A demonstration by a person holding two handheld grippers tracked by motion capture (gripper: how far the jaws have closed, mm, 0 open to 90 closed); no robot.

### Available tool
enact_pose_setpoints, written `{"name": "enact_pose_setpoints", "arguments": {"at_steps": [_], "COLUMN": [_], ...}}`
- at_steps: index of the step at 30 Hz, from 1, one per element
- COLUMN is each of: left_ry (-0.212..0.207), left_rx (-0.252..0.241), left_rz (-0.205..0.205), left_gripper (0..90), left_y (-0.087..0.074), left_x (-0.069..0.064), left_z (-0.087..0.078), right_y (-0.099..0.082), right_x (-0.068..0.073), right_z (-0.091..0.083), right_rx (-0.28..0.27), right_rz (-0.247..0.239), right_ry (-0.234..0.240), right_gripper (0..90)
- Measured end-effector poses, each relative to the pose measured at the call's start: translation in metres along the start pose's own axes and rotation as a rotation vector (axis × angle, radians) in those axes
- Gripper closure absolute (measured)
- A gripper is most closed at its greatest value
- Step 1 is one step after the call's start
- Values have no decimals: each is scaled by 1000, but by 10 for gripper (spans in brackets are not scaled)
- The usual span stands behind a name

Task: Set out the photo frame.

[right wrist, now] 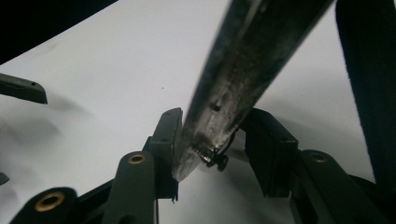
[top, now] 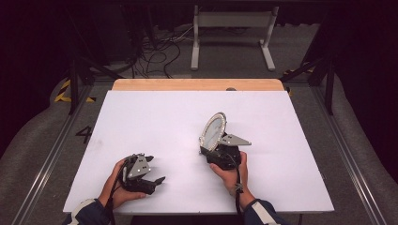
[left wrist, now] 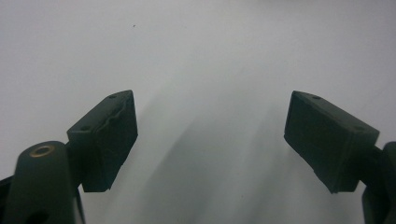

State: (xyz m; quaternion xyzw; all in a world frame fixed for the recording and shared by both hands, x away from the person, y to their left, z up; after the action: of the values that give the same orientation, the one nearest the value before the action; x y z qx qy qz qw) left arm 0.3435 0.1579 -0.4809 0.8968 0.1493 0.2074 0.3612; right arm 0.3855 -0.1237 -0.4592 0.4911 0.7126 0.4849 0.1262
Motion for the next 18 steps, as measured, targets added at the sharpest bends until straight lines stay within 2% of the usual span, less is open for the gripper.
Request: {"name": "enact_pose_setpoints", "arguments": {"at_steps": [8, 13, 18], "left_ry": [-11, -14, -18], "left_rx": [-5, -6, -10], "left_rz": [7, 11, 11], "left_gripper": [176, 175, 173], "left_y": [4, 5, 5], "left_x": [0, 1, 1], "left_z": [3, 4, 4], "right_y": [-3, -4, -4], "right_x": [-1, -2, -6], "right_z": [-7, -11, -13], "right_rx": [10, 20, 39], "right_rz": [-14, -5, -5], "right_ry": [10, 21, 49], "right_gripper": [617, 638, 680]}}
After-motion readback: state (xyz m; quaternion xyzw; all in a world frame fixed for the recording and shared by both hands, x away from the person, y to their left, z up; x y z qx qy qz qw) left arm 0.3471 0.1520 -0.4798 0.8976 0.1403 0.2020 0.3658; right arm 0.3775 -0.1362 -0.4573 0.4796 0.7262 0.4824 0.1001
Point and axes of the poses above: each handheld gripper's, and its own axes: z roughly forward along the jaws, y roughly out of its top, x roughly to its left, the point moved 3 cm from there along z, roughly forward along the jaws, and after that the axes turned 9 degrees about z, right-handed, at the moved point
